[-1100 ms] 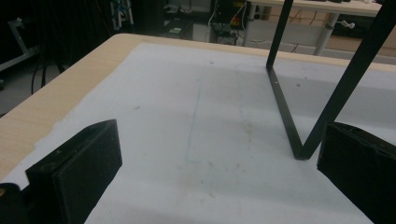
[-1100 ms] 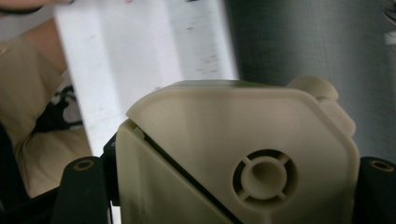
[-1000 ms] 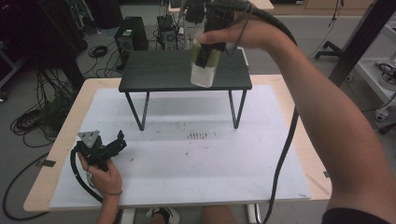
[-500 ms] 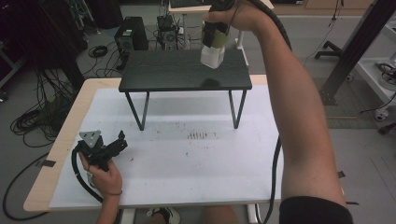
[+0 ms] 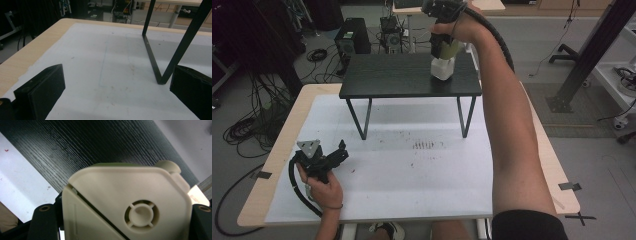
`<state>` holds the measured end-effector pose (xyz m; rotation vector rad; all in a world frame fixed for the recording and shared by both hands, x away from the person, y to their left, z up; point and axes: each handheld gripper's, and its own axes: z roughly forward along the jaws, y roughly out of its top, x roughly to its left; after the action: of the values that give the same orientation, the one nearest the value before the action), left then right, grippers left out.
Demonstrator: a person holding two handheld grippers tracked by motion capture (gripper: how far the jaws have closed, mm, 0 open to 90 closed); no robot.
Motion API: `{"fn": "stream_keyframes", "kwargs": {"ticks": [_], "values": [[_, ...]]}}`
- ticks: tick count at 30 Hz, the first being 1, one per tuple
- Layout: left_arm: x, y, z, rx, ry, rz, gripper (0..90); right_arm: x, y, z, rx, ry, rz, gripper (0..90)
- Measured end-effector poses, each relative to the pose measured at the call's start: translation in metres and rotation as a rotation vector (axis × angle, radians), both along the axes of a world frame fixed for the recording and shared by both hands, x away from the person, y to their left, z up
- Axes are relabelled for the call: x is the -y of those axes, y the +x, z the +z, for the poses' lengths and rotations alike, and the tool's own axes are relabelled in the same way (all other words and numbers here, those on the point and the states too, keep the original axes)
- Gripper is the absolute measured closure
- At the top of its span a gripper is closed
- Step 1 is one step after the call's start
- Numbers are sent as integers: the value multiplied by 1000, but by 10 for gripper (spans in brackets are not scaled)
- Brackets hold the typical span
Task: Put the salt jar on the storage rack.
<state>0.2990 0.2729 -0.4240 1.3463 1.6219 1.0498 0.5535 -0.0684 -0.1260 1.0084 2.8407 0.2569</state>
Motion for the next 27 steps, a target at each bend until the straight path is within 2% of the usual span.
{"fn": "stream_keyframes", "kwargs": {"ticks": [2, 9, 27], "values": [[0, 0, 0, 0, 0, 1, 2, -1, 2, -4, -11, 1, -2, 298], [0, 1, 0, -8, 2, 2, 2, 2, 6, -5, -27, 20, -26, 297], [0, 1, -1, -9, 4, 2, 2, 2, 7, -5, -28, 19, -32, 297]]}}
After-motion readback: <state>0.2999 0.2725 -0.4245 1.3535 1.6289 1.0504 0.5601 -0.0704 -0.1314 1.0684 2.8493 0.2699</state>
